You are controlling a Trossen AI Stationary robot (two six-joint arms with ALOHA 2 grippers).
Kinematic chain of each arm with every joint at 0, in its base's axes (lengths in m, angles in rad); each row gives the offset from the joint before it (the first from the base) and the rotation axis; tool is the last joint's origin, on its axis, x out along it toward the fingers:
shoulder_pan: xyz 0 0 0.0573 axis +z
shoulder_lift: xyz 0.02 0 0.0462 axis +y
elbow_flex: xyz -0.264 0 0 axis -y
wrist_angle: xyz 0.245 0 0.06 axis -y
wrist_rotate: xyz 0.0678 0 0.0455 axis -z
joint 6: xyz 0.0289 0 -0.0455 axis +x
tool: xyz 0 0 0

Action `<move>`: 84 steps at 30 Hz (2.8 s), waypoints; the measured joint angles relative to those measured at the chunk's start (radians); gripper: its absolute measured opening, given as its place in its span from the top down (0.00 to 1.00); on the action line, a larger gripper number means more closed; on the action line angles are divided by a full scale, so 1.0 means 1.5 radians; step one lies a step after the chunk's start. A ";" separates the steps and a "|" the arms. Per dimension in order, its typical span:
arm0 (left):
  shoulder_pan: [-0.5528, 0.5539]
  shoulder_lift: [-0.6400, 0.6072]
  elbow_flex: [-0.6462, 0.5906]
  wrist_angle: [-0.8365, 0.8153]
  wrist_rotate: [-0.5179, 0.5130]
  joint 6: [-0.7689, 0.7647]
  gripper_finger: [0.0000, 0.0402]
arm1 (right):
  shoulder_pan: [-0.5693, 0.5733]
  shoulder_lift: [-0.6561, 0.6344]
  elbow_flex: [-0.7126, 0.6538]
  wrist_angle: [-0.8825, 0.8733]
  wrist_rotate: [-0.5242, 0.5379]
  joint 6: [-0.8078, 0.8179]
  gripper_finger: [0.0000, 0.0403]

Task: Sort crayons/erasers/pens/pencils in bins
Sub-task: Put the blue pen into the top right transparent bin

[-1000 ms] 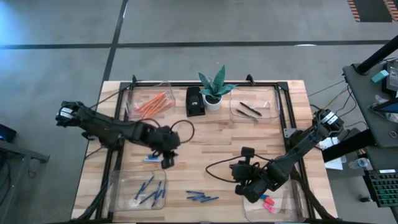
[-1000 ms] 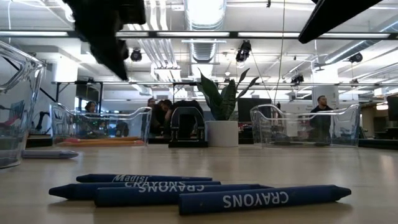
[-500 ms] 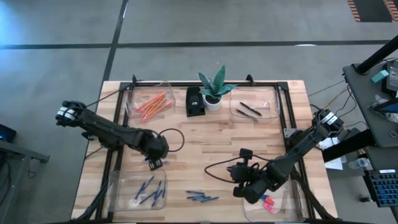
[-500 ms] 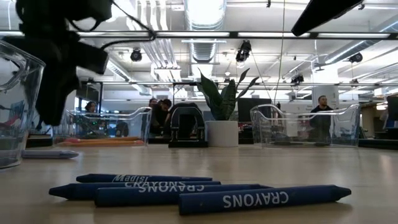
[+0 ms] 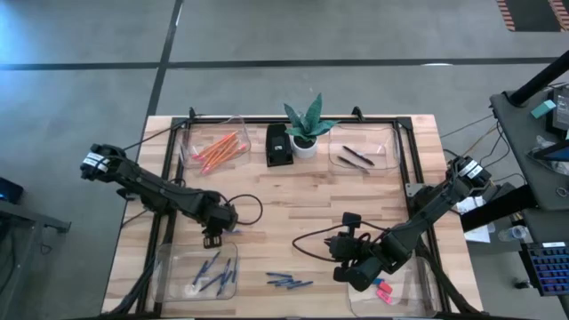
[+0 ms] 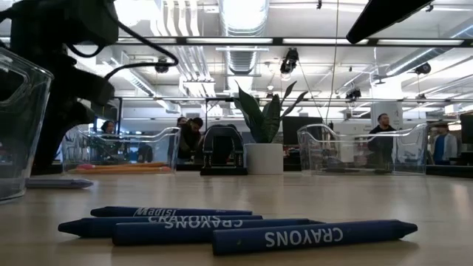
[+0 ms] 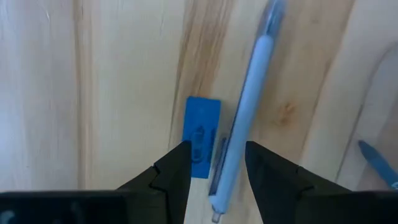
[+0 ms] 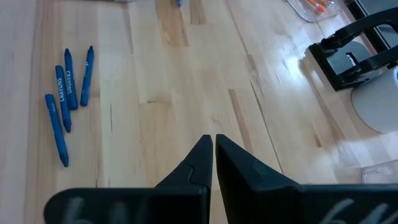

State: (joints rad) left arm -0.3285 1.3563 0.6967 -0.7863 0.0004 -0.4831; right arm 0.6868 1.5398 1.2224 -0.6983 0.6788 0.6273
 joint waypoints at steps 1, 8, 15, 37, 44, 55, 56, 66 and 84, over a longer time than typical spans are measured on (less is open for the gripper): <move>0.000 0.003 -0.002 0.000 0.004 0.000 0.66 | 0.000 0.000 0.000 0.000 0.000 0.000 0.97; -0.005 0.010 -0.022 0.001 0.060 -0.005 0.66 | 0.000 0.000 0.000 0.000 0.000 0.000 0.97; -0.014 0.010 -0.033 -0.023 0.078 -0.009 0.66 | 0.000 0.000 0.000 0.000 0.000 0.000 0.97; -0.015 0.009 -0.054 0.100 0.062 -0.005 0.66 | 0.000 0.001 0.000 0.000 0.000 -0.002 0.97; -0.015 0.025 -0.064 0.104 0.050 -0.006 0.75 | 0.000 0.001 0.000 -0.001 0.000 -0.002 0.97; -0.014 0.066 -0.055 0.095 0.046 0.001 0.95 | 0.000 0.001 0.000 -0.001 0.001 -0.008 0.97; -0.014 0.057 -0.053 0.096 0.044 0.004 0.95 | 0.000 0.001 0.000 -0.001 0.001 -0.008 0.97; -0.012 -0.045 -0.017 0.103 -0.001 0.014 0.95 | -0.001 -0.001 0.000 -0.001 0.001 -0.031 0.97; -0.012 -0.142 0.054 0.324 -0.231 0.054 0.97 | -0.093 -0.018 0.049 -0.009 0.001 -0.089 0.97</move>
State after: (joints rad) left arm -0.3458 1.1427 0.7773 -0.3000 -0.3462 -0.4019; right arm 0.5471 1.5131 1.2956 -0.7112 0.6800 0.4939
